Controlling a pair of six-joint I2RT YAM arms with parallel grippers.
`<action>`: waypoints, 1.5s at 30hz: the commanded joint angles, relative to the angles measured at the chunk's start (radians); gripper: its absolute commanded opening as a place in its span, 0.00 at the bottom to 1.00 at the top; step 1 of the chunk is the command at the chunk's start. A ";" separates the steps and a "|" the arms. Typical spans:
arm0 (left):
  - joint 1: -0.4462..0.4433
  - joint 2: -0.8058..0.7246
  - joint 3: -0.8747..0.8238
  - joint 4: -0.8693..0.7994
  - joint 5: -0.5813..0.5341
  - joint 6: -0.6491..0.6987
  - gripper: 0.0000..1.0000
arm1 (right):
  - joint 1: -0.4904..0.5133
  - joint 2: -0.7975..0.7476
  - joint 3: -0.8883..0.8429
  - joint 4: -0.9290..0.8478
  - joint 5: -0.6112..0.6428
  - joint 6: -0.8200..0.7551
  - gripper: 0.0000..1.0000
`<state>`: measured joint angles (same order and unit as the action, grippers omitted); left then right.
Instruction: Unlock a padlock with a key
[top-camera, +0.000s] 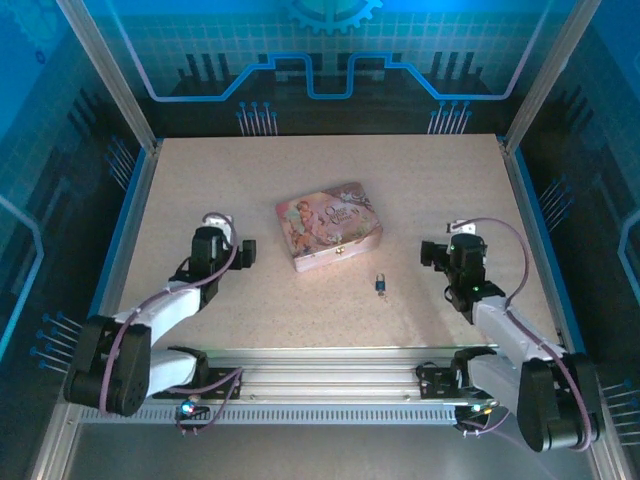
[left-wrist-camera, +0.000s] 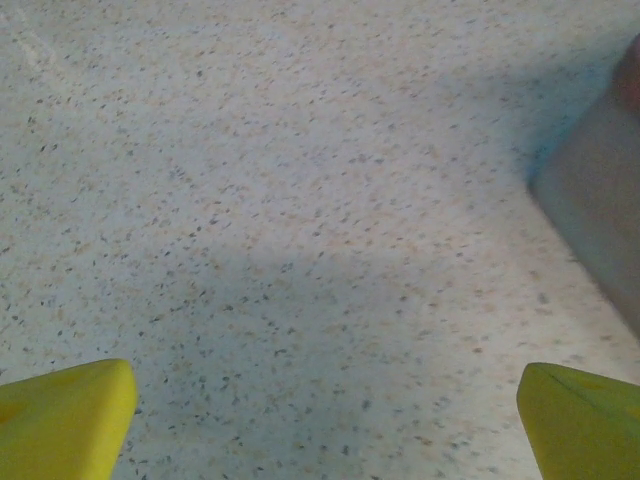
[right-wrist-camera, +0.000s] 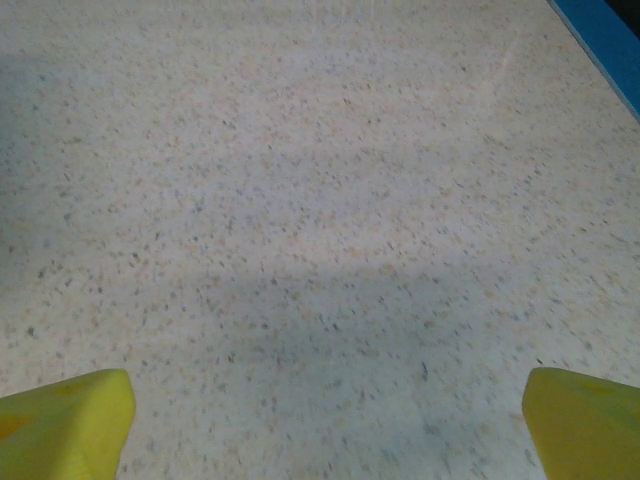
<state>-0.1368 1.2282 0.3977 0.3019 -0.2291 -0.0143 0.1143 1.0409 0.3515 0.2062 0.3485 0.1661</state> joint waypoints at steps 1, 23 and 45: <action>0.024 0.040 -0.044 0.311 0.001 0.041 0.99 | -0.025 0.077 -0.050 0.349 -0.050 -0.044 1.00; 0.115 0.323 -0.017 0.625 0.099 0.017 0.99 | -0.052 0.434 0.083 0.521 -0.145 -0.110 1.00; 0.115 0.324 -0.017 0.624 0.100 0.018 0.99 | -0.057 0.464 0.078 0.552 -0.265 -0.160 1.00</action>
